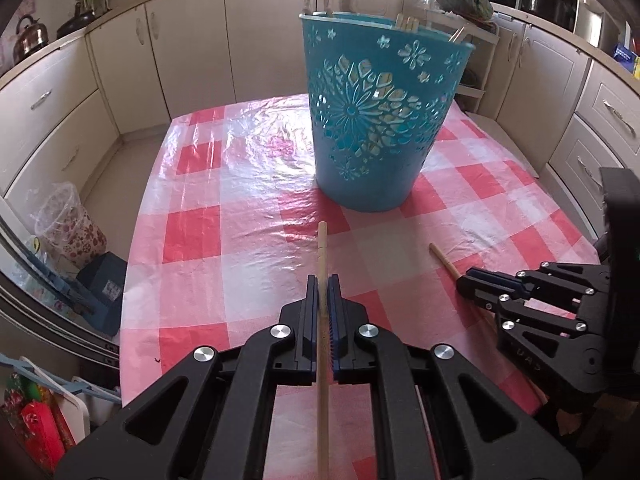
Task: Organize utensils
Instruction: 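Lift the chopstick over the blue cup and open the left tool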
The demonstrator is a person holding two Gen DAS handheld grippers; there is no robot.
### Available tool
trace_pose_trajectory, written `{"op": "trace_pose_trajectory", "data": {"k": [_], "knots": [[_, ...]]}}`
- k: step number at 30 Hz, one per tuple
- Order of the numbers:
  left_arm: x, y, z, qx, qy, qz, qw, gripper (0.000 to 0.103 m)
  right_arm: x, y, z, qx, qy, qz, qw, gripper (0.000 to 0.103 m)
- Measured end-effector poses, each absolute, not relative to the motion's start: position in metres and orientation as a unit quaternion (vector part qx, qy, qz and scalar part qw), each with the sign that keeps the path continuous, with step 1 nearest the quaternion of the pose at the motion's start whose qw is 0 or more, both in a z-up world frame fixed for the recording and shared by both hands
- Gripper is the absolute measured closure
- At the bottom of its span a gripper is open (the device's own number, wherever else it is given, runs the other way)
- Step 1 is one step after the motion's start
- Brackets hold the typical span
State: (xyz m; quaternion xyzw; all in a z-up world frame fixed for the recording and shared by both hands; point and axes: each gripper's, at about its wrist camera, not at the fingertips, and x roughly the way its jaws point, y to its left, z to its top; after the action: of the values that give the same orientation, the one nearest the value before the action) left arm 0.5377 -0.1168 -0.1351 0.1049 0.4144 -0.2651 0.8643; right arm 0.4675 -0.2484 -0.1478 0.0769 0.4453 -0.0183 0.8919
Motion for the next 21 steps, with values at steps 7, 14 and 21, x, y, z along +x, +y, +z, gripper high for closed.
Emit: {"op": "trace_pose_trajectory", "data": {"k": [7, 14, 21], "knots": [[0.524, -0.103, -0.077, 0.040, 0.367, -0.319, 0.873, 0.098, 0.465, -0.251, -0.148, 0.094, 0.446, -0.016, 0.890, 0.095], [0.534, -0.097, 0.001, -0.034, 0.289, -0.362, 0.885, 0.098, 0.465, -0.252, -0.148, 0.104, 0.445, -0.017, 0.889, 0.095], [0.566, -0.123, 0.045, -0.071, 0.223, -0.368, 0.900, 0.098, 0.465, -0.255, -0.148, 0.117, 0.444, -0.015, 0.888, 0.095]]}}
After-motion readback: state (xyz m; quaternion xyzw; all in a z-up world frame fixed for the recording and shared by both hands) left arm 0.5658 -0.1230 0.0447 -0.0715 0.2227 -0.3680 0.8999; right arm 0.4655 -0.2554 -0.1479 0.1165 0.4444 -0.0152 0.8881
